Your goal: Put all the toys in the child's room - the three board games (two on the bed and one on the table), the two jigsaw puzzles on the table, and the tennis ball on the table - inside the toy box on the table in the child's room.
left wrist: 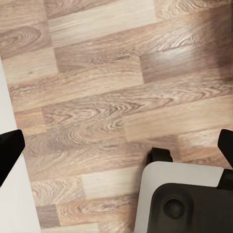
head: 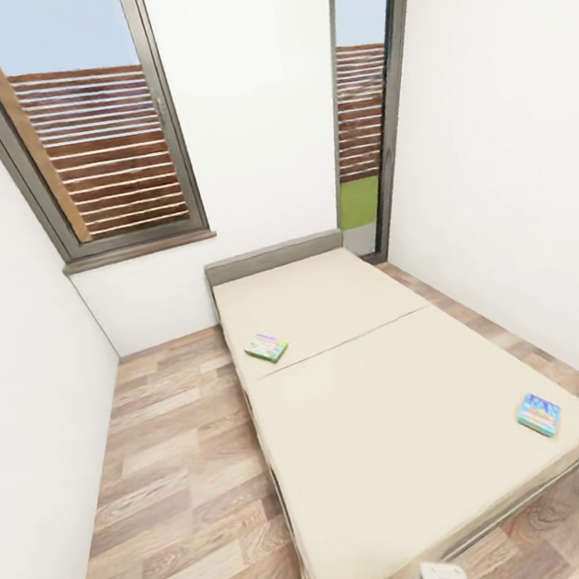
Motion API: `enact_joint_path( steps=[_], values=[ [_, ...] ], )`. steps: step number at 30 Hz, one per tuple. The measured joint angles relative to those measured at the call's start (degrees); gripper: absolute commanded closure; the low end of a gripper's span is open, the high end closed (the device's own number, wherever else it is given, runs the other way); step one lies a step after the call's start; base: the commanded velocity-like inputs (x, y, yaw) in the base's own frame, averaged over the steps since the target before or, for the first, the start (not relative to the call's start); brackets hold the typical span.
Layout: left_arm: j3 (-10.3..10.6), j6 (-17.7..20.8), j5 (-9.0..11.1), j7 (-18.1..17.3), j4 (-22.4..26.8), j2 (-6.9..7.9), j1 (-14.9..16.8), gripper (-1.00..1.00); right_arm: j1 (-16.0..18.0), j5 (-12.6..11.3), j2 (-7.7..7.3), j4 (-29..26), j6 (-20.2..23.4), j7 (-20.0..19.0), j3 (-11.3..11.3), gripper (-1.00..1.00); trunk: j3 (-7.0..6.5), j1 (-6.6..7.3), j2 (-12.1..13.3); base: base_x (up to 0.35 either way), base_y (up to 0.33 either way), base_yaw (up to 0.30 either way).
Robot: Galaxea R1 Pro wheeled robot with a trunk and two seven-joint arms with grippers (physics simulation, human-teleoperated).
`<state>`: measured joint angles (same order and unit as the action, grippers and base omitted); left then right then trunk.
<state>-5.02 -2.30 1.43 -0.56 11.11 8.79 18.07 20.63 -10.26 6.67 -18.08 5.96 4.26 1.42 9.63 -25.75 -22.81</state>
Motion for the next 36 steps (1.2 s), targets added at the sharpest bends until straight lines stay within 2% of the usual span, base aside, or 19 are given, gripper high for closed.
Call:
enact_joint_path(
  steps=[15, 24, 36],
  values=[
    [0.0, -0.08, 0.0, 0.06, -0.01, -0.08, 0.0, -1.0, 0.0, 0.0, 0.0, -0.01, 0.06, 0.04, 0.0, -1.0, -0.04, 0.0, 0.0, 0.0, 0.037, -0.286],
    [0.0, -0.08, 0.0, 0.07, 0.0, -0.08, 0.0, -1.0, 0.0, 0.0, 0.0, -0.04, -0.06, 0.07, -0.01, -1.0, -0.52, 0.0, 0.0, 0.0, 0.061, -0.239],
    [0.0, -0.07, 0.0, 0.05, 0.02, -0.07, -0.02, -1.0, 0.01, -0.08, 0.01, -0.23, -0.2, 0.17, -0.01, -1.0, -1.11, 0.0, 0.0, 0.0, 0.042, -0.093]
  ],
)
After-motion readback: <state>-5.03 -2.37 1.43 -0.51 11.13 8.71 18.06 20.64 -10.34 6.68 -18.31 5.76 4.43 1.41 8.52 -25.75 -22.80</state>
